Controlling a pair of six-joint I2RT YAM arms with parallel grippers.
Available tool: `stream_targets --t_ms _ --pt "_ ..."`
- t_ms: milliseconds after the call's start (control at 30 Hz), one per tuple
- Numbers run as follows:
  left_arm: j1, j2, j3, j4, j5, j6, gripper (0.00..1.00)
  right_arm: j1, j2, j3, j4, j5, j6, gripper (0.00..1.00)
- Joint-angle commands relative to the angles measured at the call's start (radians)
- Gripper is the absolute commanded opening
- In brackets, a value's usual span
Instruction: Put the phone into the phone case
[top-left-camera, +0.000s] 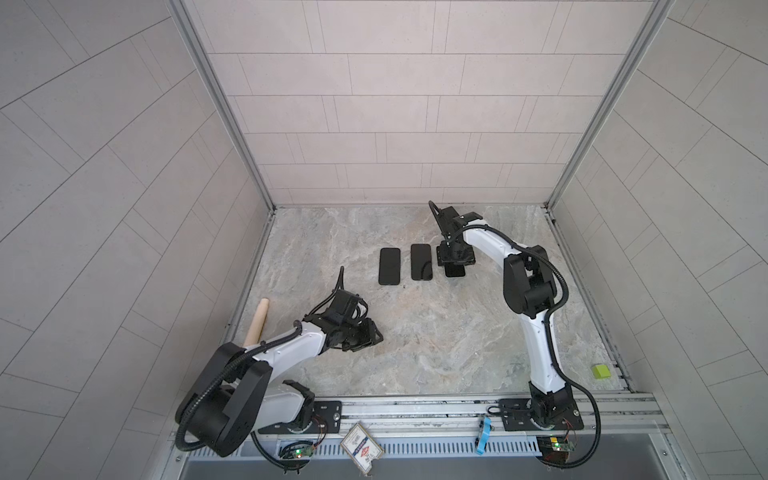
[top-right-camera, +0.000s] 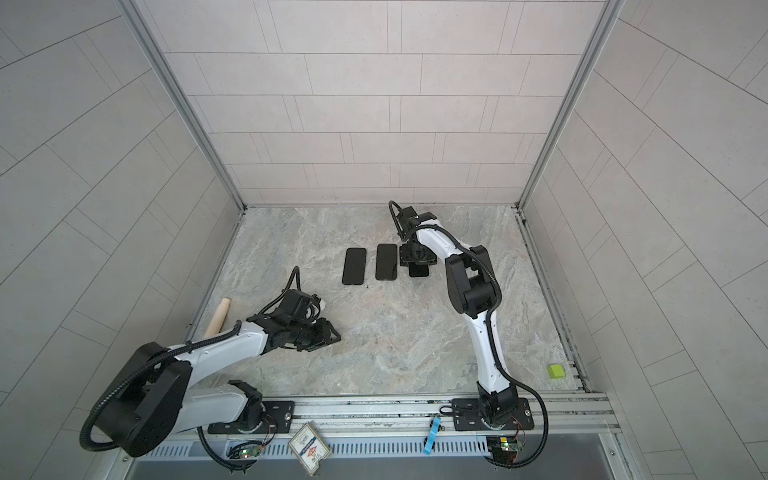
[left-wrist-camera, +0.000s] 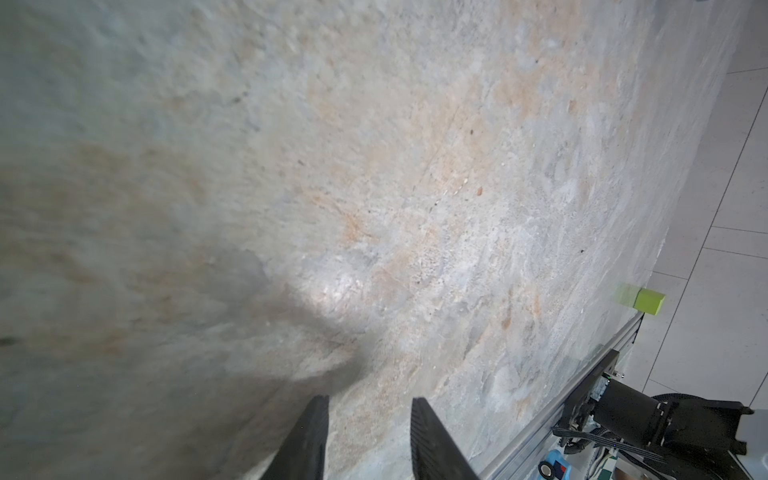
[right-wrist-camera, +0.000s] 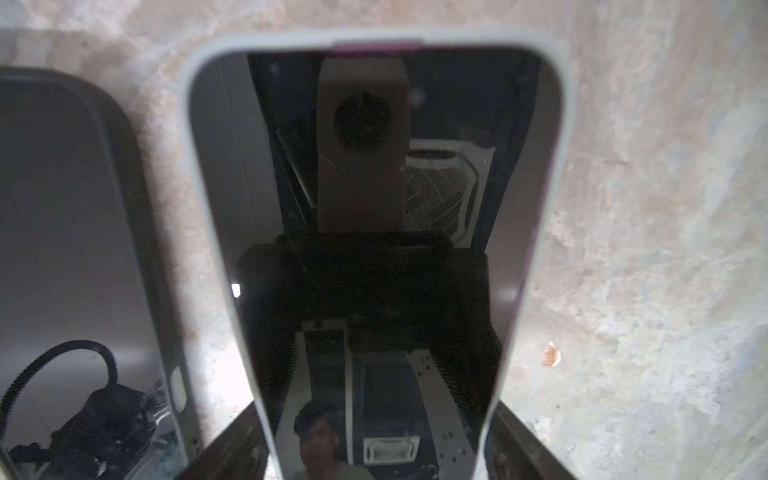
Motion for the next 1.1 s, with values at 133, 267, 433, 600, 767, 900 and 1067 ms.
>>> stream_targets --t_ms 133,267,433,600,767,900,1067 --pt "0.006 -0.022 -0.014 -0.001 -0.005 -0.002 0.64 0.004 -0.105 -0.018 -0.033 -0.013 -0.030 0.98" --pt "0.006 -0.091 -0.043 0.017 -0.038 -0.064 0.68 0.004 -0.296 -0.141 0.002 0.040 -0.044 0.98" --pt "0.003 -0.296 -0.095 0.023 -0.136 -0.174 0.71 0.004 -0.564 -0.320 0.049 0.126 -0.051 0.97" --pt "0.003 -0.482 0.031 -0.206 -0.382 -0.117 0.85 0.004 -0.864 -0.509 0.138 0.224 -0.069 0.97" --pt "0.003 -0.615 0.180 -0.333 -0.667 -0.036 0.93 0.004 -1.199 -0.751 0.372 0.252 -0.121 1.00" --pt "0.005 -0.720 0.197 -0.316 -0.895 -0.029 1.00 0.004 -1.430 -1.004 0.622 0.235 -0.119 1.00" --pt "0.004 -0.815 0.092 -0.169 -1.094 0.054 1.00 0.004 -1.596 -1.301 0.924 0.452 -0.201 1.00"
